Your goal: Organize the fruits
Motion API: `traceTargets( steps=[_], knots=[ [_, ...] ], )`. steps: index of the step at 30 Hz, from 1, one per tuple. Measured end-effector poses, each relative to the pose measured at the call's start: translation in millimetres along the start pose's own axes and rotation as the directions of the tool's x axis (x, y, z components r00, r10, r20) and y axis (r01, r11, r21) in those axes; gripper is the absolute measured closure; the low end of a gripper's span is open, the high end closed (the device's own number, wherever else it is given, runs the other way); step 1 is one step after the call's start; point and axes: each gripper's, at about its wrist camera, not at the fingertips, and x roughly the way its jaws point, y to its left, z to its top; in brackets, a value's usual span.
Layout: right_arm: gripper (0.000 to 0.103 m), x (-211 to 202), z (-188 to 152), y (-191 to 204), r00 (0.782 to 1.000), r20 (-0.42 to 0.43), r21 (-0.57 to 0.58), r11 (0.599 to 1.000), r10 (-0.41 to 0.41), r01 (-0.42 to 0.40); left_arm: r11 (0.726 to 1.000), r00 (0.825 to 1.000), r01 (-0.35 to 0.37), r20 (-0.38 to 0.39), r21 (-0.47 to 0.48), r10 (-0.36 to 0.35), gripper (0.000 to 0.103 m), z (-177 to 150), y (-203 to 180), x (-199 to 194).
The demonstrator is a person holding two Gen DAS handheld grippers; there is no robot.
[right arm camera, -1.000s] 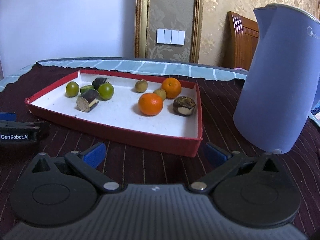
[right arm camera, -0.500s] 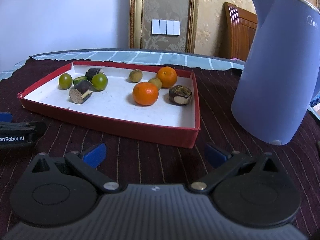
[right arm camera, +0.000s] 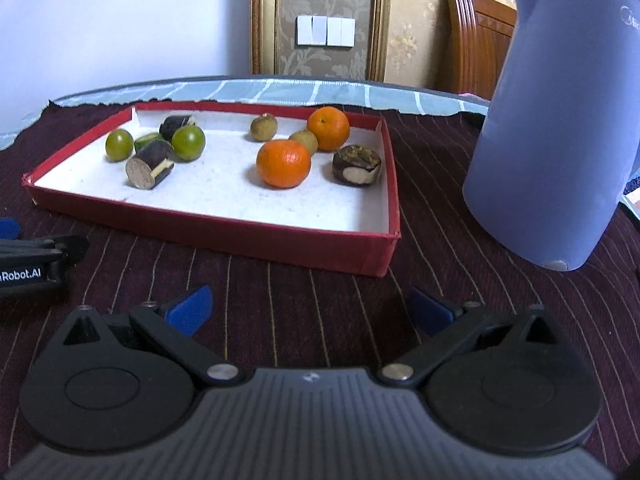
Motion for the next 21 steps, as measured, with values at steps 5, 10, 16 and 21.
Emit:
traceTargets(
  steps=[5, 10, 16, 21],
  knots=[
    [0.0, -0.3, -0.3, -0.3, 1.0, 0.0, 0.0, 1.0, 0.001, -0.001, 1.0, 1.0, -0.001, 0.0, -0.002, 0.001, 0.011, -0.2, 0.1, 0.3],
    [0.0, -0.6, -0.3, -0.5, 1.0, -0.002, 0.003, 1.0, 0.002, -0.002, 1.0, 1.0, -0.001, -0.002, -0.003, 0.001, 0.011, -0.5, 0.4, 0.4],
    [0.0, -0.5, -0.7, -0.8, 1.0, -0.003, 0.005, 1.0, 0.003, -0.003, 1.0, 1.0, 0.002, -0.009, -0.008, -0.002, 0.011, -1.4, 0.8, 1.0],
    [0.0, 0.4, -0.4, -0.7, 1.0, -0.005, 0.004, 1.0, 0.001, -0.001, 1.0, 1.0, 0.003, -0.009, -0.007, -0.003, 0.011, -1.2, 0.9, 1.5]
  ],
)
